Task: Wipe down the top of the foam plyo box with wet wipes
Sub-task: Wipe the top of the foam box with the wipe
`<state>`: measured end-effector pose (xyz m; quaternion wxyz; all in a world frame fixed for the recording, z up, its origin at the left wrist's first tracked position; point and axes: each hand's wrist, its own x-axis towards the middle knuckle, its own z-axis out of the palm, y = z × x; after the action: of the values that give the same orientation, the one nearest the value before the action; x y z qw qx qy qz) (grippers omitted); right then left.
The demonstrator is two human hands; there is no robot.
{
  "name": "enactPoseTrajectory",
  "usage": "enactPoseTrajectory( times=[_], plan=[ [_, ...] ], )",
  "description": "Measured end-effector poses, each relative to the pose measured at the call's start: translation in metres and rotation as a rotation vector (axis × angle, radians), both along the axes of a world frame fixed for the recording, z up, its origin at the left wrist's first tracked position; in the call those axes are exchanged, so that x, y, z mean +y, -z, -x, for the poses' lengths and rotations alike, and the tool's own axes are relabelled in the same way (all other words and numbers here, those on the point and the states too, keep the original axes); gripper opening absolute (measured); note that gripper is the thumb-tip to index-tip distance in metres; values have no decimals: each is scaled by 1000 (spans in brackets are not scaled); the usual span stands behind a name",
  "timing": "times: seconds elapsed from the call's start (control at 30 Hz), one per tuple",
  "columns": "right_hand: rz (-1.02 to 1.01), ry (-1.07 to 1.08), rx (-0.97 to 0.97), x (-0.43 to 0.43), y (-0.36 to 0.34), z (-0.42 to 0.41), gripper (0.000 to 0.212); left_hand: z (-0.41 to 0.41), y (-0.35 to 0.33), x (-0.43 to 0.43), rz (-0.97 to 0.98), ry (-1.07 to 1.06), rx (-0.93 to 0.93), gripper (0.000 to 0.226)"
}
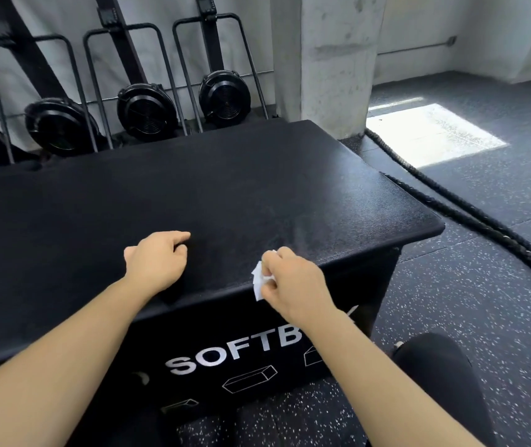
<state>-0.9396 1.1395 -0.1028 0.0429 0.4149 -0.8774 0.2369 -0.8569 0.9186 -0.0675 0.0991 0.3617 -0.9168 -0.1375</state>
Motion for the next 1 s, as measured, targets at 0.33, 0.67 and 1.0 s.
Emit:
enactPoseTrajectory(
  times=[0.33, 0.67, 1.0],
  plan=[
    [-118, -275, 33, -81, -8, -72, 18, -62, -9, -28, -21, -141, 32, 38],
    [-229, -170, 87, -60, -16, -46, 10, -103, -15, -42, -107, -267, 117, 39],
    [-200, 6, 85, -54, -5, -42, 12, -144, -16, -70, -387, -590, 495, 40]
  ],
)
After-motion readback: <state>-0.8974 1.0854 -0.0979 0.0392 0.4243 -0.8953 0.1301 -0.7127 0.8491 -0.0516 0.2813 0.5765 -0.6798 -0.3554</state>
